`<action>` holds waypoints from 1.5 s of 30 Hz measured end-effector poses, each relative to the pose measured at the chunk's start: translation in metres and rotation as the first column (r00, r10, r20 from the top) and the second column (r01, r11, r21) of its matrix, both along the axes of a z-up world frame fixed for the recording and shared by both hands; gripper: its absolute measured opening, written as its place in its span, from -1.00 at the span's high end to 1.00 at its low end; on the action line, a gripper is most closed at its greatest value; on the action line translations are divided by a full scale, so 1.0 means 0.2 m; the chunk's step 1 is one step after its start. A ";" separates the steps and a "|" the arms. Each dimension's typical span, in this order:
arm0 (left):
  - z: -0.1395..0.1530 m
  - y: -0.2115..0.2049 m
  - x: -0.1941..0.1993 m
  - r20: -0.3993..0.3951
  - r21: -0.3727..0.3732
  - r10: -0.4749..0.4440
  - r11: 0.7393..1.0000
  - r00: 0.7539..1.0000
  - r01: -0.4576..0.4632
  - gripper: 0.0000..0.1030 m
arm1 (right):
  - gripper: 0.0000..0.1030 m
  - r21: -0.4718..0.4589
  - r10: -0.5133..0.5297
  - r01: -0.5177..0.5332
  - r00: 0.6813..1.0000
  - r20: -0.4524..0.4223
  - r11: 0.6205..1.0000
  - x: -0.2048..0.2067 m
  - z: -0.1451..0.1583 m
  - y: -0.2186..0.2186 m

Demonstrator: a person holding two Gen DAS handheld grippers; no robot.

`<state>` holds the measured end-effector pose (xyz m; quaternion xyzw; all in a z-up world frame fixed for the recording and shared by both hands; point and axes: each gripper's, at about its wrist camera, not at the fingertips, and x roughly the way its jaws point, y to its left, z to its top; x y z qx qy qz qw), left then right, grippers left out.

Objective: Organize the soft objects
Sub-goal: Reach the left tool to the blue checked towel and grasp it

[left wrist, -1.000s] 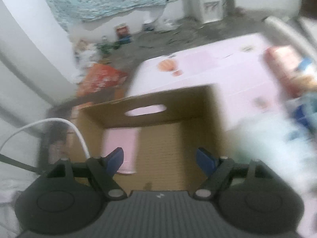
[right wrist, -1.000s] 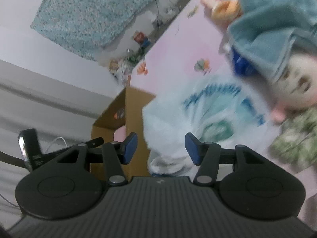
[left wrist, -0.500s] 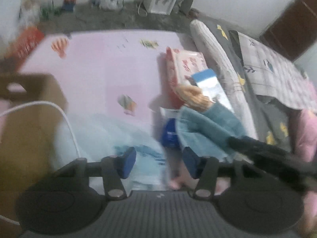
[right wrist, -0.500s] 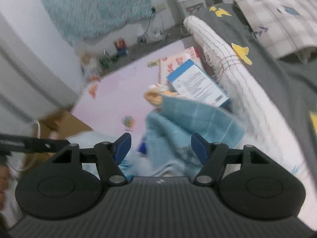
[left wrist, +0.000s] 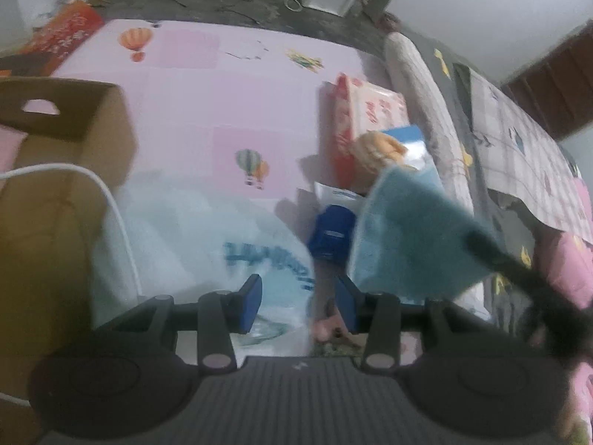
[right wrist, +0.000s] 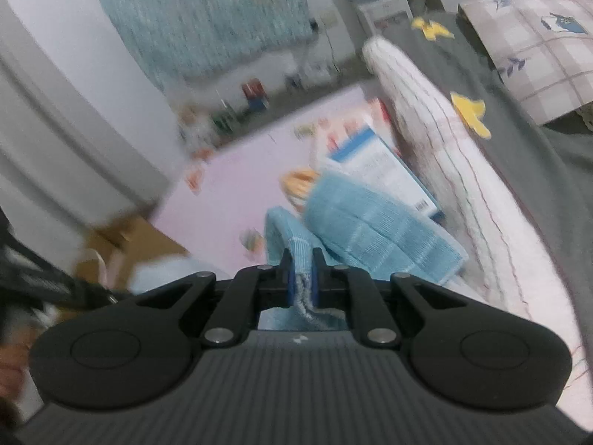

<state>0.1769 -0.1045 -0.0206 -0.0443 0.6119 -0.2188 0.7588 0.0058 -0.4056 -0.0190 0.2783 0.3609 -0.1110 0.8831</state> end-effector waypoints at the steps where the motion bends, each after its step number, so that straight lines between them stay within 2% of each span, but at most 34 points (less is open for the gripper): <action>1: 0.01 0.03 0.00 0.008 0.006 0.010 1.000 1.000 -0.010 0.15 | 0.87 0.009 -0.001 0.001 0.999 0.032 1.000 -0.01 0.04 0.01; 4: 0.04 0.12 0.00 0.034 0.026 0.037 0.999 0.999 -0.038 0.15 | 0.87 0.008 0.017 -0.018 0.990 0.139 1.000 -0.01 0.16 0.06; 6: 0.06 0.17 0.01 0.051 0.037 0.050 0.998 0.997 -0.052 0.15 | 0.87 0.004 0.051 -0.052 0.983 0.176 0.999 0.00 0.20 0.12; 9: 0.07 0.24 0.02 0.050 0.030 0.066 0.997 0.997 -0.067 0.15 | 0.87 0.007 0.123 -0.126 0.982 0.144 0.992 0.07 0.14 0.26; 11: 0.07 0.27 0.02 0.047 0.026 0.063 0.998 0.997 -0.064 0.15 | 0.87 0.085 0.151 -0.161 0.982 0.110 0.983 0.11 0.04 0.36; 14: 0.06 0.28 0.01 0.045 0.022 0.047 0.999 0.998 -0.048 0.15 | 0.87 0.272 0.138 -0.161 0.985 0.100 0.949 0.11 -0.12 0.47; 18: 0.05 0.27 -0.01 0.035 0.010 0.028 1.000 0.999 -0.028 0.14 | 0.87 0.442 0.094 -0.147 0.986 0.139 0.885 0.04 -0.19 0.60; 20: 0.04 0.25 -0.03 0.028 0.006 0.017 1.000 0.999 -0.017 0.14 | 0.87 0.518 0.035 -0.109 0.988 0.149 0.849 -0.01 -0.22 0.61; 24: 0.01 0.19 -0.07 0.018 0.005 -0.037 0.999 0.999 0.037 0.14 | 0.87 0.643 -0.169 0.083 0.983 0.074 0.761 -0.17 -0.34 0.57; 27: -0.02 0.11 -0.10 0.009 0.016 -0.089 0.996 0.996 0.088 0.14 | 0.87 0.650 -0.270 0.223 0.962 -0.028 0.726 -0.29 -0.43 0.53; 30: -0.06 0.03 -0.13 -0.006 0.012 -0.136 0.991 0.991 0.136 0.14 | 0.86 0.655 -0.338 0.304 0.938 -0.078 0.692 -0.38 -0.48 0.51; 33: -0.09 -0.05 -0.16 -0.018 0.011 -0.181 0.983 0.983 0.181 0.12 | 0.86 0.634 -0.388 0.364 0.915 -0.107 0.682 -0.44 -0.49 0.49; 36: -0.13 -0.13 -0.18 -0.026 0.023 -0.220 0.975 0.975 0.221 0.07 | 0.85 0.597 -0.402 0.401 0.905 -0.141 0.695 -0.44 -0.50 0.47; 40: -0.21 -0.24 -0.20 -0.043 0.060 -0.270 0.960 0.962 0.272 -0.02 | 0.85 0.553 -0.362 0.398 0.915 -0.180 0.731 -0.40 -0.52 0.46; 45: -0.30 -0.32 -0.21 -0.066 0.098 -0.285 0.952 0.956 0.290 -0.04 | 0.82 0.527 -0.299 0.372 0.928 -0.221 0.764 -0.39 -0.53 0.46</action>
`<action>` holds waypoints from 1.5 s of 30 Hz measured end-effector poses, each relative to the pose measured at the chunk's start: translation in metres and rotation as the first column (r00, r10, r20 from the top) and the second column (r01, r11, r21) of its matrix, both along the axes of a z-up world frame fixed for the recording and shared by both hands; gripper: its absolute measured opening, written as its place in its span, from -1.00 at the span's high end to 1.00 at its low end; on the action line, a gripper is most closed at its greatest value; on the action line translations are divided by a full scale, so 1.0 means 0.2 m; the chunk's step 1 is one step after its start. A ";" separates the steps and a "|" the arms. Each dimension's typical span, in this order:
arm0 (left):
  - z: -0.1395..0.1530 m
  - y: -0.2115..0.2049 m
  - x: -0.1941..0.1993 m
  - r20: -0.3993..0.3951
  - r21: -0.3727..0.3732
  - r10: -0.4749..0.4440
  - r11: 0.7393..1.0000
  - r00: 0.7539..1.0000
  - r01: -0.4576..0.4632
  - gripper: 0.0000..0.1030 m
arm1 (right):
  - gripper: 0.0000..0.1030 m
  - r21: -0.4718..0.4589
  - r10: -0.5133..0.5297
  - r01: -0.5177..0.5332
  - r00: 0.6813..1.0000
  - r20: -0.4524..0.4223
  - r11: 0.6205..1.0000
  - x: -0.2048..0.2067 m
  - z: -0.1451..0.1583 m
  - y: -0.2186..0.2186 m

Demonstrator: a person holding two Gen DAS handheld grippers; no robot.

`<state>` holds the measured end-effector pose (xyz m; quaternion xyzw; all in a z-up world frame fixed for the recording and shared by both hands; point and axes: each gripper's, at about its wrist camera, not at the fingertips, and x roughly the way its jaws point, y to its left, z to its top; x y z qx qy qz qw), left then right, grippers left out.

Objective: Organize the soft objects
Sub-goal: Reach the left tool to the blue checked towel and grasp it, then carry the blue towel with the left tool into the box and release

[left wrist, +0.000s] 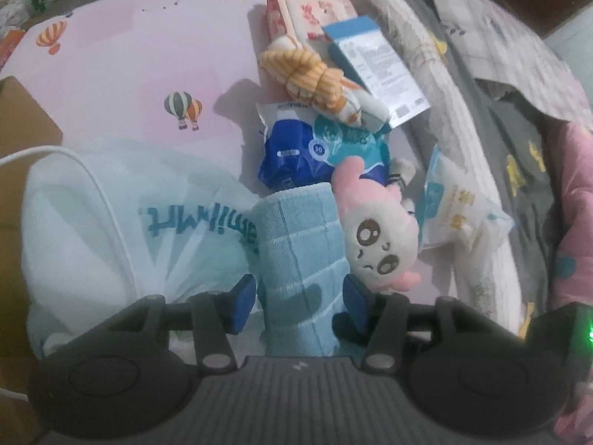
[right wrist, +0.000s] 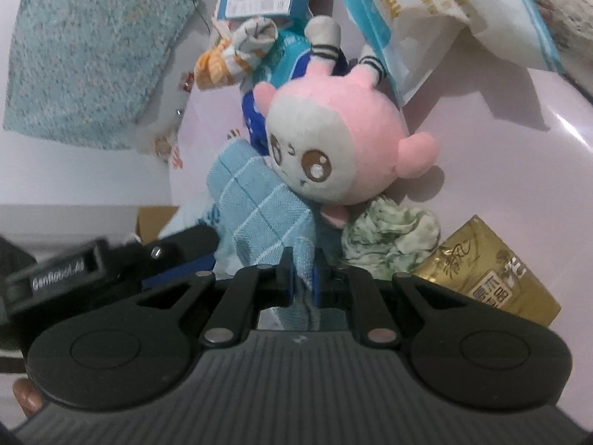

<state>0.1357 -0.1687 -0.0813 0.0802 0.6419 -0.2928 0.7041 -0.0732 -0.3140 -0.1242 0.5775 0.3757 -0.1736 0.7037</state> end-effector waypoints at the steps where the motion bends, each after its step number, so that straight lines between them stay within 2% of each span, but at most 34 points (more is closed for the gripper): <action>1: -0.02 -0.01 0.00 0.003 0.007 -0.003 1.000 1.000 0.003 -0.04 | 0.82 0.001 0.012 -0.012 1.000 -0.004 1.000 0.00 0.00 -0.01; 9: -0.12 -0.09 0.02 0.020 0.079 -0.026 0.997 0.999 0.024 0.15 | 0.80 -0.002 0.096 -0.096 0.995 -0.015 0.995 0.06 -0.03 -0.02; 12: -0.14 -0.11 0.02 0.039 0.108 -0.037 0.994 0.999 0.033 0.42 | 0.80 0.001 0.107 -0.107 0.994 -0.017 0.994 0.11 -0.06 -0.02; 14: -0.15 -0.11 0.01 0.045 0.116 -0.049 0.992 0.998 0.043 0.69 | 0.80 0.002 0.108 -0.108 0.994 -0.016 0.994 0.14 -0.07 -0.03; 20: -0.10 -0.10 -0.01 0.059 0.080 -0.055 0.996 0.997 0.050 0.75 | 0.80 -0.015 0.122 -0.122 0.992 -0.011 0.992 0.19 -0.09 -0.01; 25: 0.05 -0.04 -0.03 0.061 0.007 -0.023 1.000 0.998 0.023 0.76 | 0.79 -0.035 0.114 -0.114 0.993 0.018 0.993 0.17 -0.02 0.02; 31: 0.31 0.12 0.00 0.116 -0.060 0.018 0.998 0.993 -0.011 0.76 | 0.79 -0.085 0.144 -0.138 0.987 0.073 0.987 0.22 0.18 0.10; 38: 0.63 0.51 0.18 0.243 -0.078 0.084 0.995 0.966 -0.067 0.75 | 0.78 -0.127 0.206 -0.183 0.959 0.197 0.975 0.52 0.39 0.34; 42: 0.67 0.75 0.33 0.303 -0.067 0.131 0.991 0.944 -0.117 0.75 | 0.78 -0.156 0.255 -0.224 0.940 0.225 0.962 0.78 0.44 0.54; 45: 0.63 0.90 0.46 0.306 -0.078 0.170 0.985 0.937 -0.153 0.75 | 0.72 -0.189 0.282 -0.242 0.934 0.220 0.952 0.94 0.44 0.67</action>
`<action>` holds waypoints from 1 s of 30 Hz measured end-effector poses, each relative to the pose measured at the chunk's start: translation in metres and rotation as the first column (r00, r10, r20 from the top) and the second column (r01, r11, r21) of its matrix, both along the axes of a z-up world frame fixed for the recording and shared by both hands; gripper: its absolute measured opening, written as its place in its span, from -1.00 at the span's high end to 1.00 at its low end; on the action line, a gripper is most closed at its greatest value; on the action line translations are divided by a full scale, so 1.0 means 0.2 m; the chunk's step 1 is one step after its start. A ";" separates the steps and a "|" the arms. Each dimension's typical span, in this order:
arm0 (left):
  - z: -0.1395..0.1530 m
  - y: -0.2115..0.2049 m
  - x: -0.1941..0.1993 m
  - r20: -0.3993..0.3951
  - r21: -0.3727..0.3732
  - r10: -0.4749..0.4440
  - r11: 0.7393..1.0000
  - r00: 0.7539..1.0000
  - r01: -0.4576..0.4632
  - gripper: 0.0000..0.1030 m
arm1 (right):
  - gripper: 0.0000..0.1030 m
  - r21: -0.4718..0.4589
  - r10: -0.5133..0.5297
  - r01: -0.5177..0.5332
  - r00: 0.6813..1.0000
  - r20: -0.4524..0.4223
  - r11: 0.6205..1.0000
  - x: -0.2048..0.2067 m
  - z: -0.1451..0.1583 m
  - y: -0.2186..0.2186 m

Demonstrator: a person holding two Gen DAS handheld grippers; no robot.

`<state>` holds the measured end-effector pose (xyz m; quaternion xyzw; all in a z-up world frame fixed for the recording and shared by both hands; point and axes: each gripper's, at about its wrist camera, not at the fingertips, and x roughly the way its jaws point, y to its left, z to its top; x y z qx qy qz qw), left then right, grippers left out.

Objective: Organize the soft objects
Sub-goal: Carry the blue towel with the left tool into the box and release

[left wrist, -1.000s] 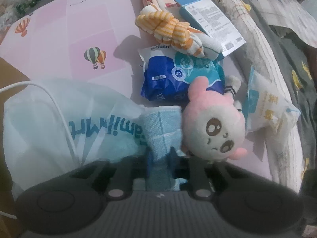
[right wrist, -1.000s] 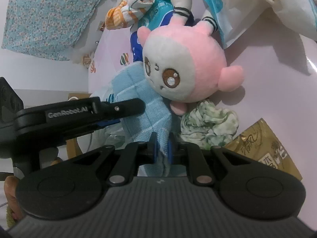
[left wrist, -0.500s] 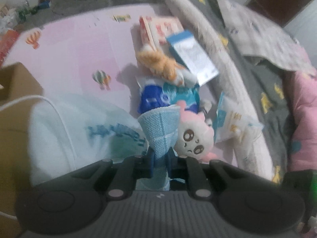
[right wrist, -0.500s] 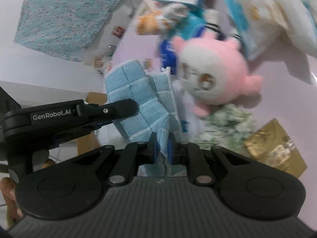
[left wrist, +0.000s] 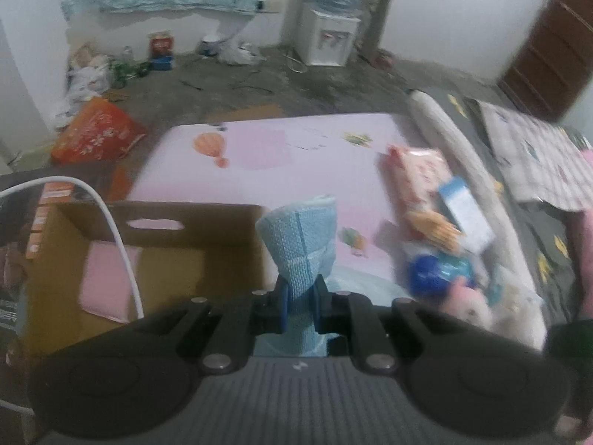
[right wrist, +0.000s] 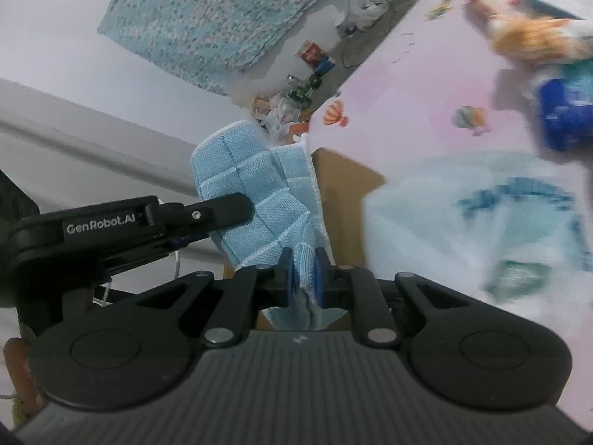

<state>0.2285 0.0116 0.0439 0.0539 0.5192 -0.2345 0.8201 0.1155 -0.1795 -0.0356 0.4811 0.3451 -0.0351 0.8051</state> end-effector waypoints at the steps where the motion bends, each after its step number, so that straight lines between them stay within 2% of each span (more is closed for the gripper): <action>1: -0.03 0.05 0.05 -0.011 0.000 0.011 1.000 1.000 -0.011 0.75 | 0.68 -0.009 -0.002 0.002 1.000 -0.007 1.000 0.05 -0.01 0.04; 3: -0.13 0.14 0.15 -0.035 0.001 0.032 0.999 0.999 -0.032 0.75 | 0.46 -0.023 -0.019 0.018 0.999 -0.027 1.000 0.11 -0.05 0.09; 9: -0.50 0.33 0.40 -0.102 0.042 0.065 0.997 0.993 -0.061 0.75 | 0.39 -0.076 -0.076 0.072 0.996 -0.053 0.995 0.16 -0.11 0.15; 12: -0.67 0.39 0.51 -0.118 0.117 0.070 0.992 0.991 -0.056 0.75 | 0.38 -0.104 -0.086 0.078 0.993 -0.079 0.992 0.15 -0.15 0.14; 15: -0.77 0.41 0.58 -0.088 0.184 0.052 0.982 0.995 -0.035 0.74 | 0.37 -0.120 -0.104 0.091 0.989 -0.106 0.989 0.10 -0.19 0.13; 19: -0.80 0.39 0.59 -0.044 0.236 0.007 0.972 0.999 0.003 0.71 | 0.37 -0.132 -0.126 0.109 0.984 -0.127 0.985 0.06 -0.23 0.13; 23: -0.87 0.33 0.58 0.010 0.353 -0.034 0.935 0.999 0.028 0.42 | 0.37 -0.137 -0.126 0.106 0.982 -0.140 0.985 0.03 -0.25 0.13; 27: -0.92 0.28 0.55 0.045 0.433 -0.076 0.900 0.996 0.049 0.27 | 0.37 -0.138 -0.126 0.107 0.982 -0.141 0.985 0.02 -0.24 0.14; 28: -0.91 0.27 0.55 0.054 0.441 -0.077 0.896 0.996 0.045 0.14 | 0.37 -0.137 -0.126 0.107 0.982 -0.139 0.985 0.02 -0.24 0.14; 29: -0.90 0.27 0.54 0.062 0.445 -0.072 0.895 0.995 0.037 -0.08 | 0.37 -0.137 -0.127 0.108 0.982 -0.138 0.985 0.02 -0.23 0.13; 30: -0.89 0.27 0.53 0.072 0.439 -0.065 0.898 0.995 0.027 -0.20 | 0.37 -0.137 -0.128 0.109 0.982 -0.137 0.985 0.01 -0.23 0.13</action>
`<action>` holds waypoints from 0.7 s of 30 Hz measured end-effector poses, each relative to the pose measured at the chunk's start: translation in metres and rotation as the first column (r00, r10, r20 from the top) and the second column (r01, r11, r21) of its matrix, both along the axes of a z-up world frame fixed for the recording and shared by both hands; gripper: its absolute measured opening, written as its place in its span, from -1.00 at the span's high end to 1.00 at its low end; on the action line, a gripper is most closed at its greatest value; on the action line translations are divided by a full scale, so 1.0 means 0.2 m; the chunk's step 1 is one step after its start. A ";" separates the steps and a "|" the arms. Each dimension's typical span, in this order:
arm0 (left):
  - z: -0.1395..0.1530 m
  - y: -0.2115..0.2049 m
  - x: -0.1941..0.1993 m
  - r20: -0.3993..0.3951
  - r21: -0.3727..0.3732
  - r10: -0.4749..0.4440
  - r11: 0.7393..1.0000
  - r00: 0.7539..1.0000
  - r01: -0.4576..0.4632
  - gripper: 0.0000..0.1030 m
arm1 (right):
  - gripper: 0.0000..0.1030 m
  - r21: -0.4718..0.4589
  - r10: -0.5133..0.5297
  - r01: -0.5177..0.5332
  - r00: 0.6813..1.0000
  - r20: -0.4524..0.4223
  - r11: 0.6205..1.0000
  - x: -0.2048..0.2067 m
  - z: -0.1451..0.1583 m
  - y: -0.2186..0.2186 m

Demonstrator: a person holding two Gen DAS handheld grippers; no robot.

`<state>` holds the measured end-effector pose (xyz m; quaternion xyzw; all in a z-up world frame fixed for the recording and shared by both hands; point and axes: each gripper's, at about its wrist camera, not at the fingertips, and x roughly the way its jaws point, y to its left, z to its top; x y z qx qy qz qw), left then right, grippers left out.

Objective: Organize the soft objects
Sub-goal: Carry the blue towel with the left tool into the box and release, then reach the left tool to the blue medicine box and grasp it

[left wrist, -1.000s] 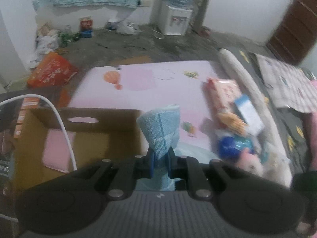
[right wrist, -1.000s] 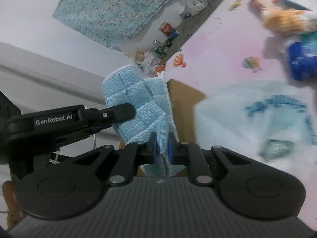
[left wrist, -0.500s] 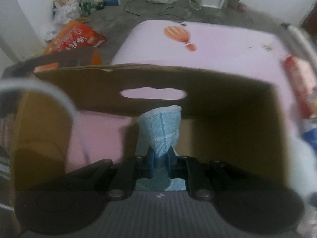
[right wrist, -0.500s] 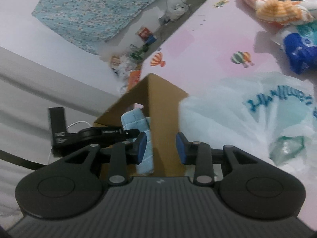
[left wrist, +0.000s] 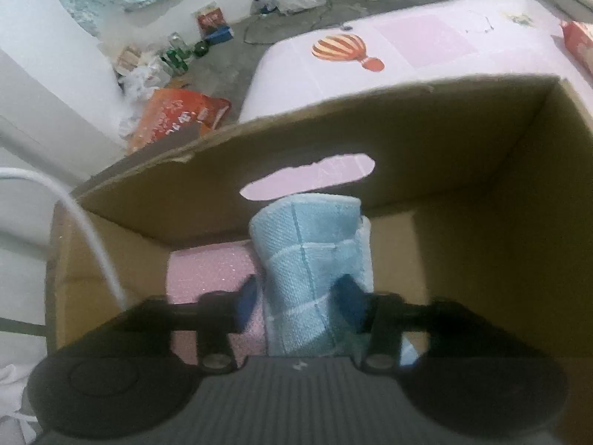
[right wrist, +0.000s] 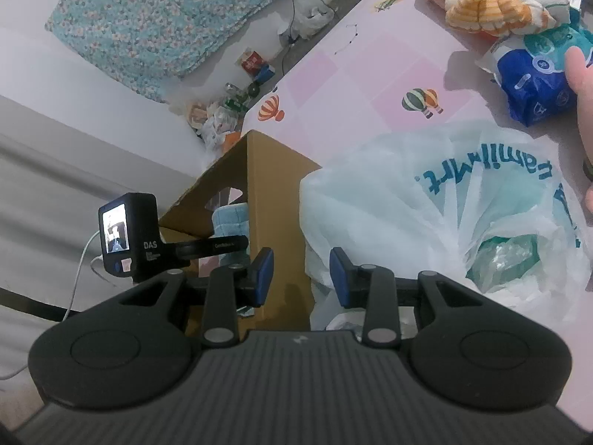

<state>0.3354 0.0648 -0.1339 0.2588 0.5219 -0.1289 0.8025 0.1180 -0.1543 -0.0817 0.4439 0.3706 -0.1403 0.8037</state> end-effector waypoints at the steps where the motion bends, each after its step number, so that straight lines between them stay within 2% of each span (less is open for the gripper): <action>1: 0.02 0.01 -0.01 0.013 -0.009 0.010 1.000 1.000 -0.010 -0.38 | 0.37 0.002 0.000 0.000 1.000 0.002 1.000 0.00 0.00 -0.01; 2: 0.04 0.01 -0.01 0.026 -0.013 0.023 1.000 0.999 -0.023 -0.50 | 0.37 0.003 -0.001 0.001 1.000 0.006 1.000 -0.01 0.00 -0.02; 4: 0.09 0.03 -0.03 0.044 -0.021 0.050 0.999 0.998 -0.049 -0.57 | 0.36 0.007 0.003 -0.003 1.000 0.015 1.000 -0.03 0.00 -0.04; 10: 0.32 0.08 -0.10 0.070 -0.072 0.154 0.986 0.986 -0.149 -0.58 | 0.19 0.017 0.015 -0.016 0.999 0.043 1.000 -0.09 0.03 -0.10; 15: 0.57 0.05 -0.22 0.109 -0.160 0.217 0.967 0.970 -0.198 -0.72 | -0.01 0.043 0.026 -0.031 0.995 0.099 0.999 -0.17 0.06 -0.17; 21: 0.73 -0.17 -0.36 0.050 -0.294 0.233 0.933 0.971 -0.209 -0.72 | -0.06 0.050 0.043 -0.051 0.987 0.152 0.997 -0.29 0.13 -0.32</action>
